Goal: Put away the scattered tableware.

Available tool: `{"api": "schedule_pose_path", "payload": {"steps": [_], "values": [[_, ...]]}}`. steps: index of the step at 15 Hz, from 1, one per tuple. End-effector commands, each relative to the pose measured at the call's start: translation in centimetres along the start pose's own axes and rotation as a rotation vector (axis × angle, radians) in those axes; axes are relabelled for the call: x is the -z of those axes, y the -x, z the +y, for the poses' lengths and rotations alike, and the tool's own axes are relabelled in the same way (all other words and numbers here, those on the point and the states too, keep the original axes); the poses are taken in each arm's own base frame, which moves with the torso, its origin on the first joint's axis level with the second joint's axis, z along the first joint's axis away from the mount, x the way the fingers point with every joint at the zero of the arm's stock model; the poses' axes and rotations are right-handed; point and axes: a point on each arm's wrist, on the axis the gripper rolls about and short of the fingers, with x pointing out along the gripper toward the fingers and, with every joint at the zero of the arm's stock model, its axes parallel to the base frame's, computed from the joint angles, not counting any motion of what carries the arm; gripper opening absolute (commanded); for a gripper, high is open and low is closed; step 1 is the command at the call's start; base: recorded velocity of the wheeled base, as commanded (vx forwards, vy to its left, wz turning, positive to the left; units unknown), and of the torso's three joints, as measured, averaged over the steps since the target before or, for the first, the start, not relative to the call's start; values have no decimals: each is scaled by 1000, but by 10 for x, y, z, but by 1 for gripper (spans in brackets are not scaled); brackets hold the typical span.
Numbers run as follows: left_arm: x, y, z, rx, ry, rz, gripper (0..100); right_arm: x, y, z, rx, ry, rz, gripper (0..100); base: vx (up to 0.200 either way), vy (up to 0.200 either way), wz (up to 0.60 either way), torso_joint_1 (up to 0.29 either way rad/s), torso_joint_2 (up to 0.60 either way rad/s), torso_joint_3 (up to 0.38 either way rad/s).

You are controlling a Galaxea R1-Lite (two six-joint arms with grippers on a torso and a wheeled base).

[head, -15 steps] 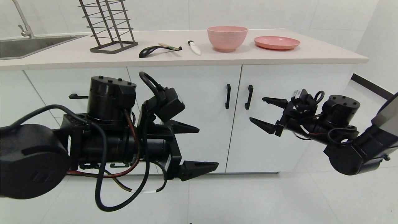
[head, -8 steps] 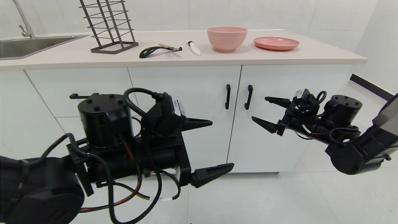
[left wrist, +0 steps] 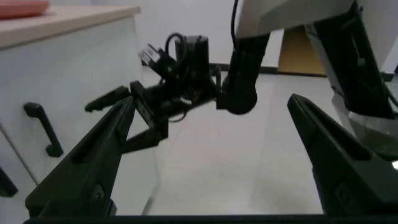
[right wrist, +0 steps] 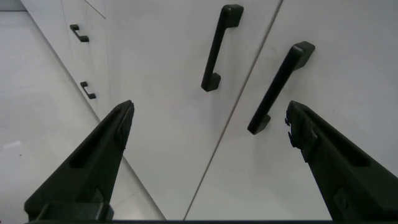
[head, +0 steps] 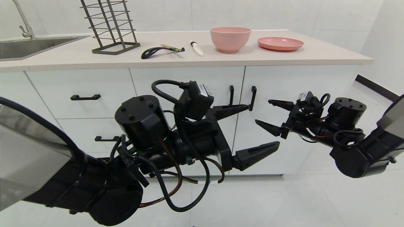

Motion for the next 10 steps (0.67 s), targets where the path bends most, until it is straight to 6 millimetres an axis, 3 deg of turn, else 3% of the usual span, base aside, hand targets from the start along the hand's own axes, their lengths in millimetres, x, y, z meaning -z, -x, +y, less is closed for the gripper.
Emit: {"api": "schedule_pose_path", "payload": {"steps": [1,6,10], "values": [[24,2,17,-40,-23,85,100,-6,1,0,1,10,-11,100,0,0,0,0,0,0],[33,13,41,-101,-73,152,100,-5,-4,-2,-20,14,-24,100,0,0,0,0,0,0],[38,16,50,-119,-36,210,100,13,-30,-18,-23,32,-48,100,200,0,0,-4,2,7]]}}
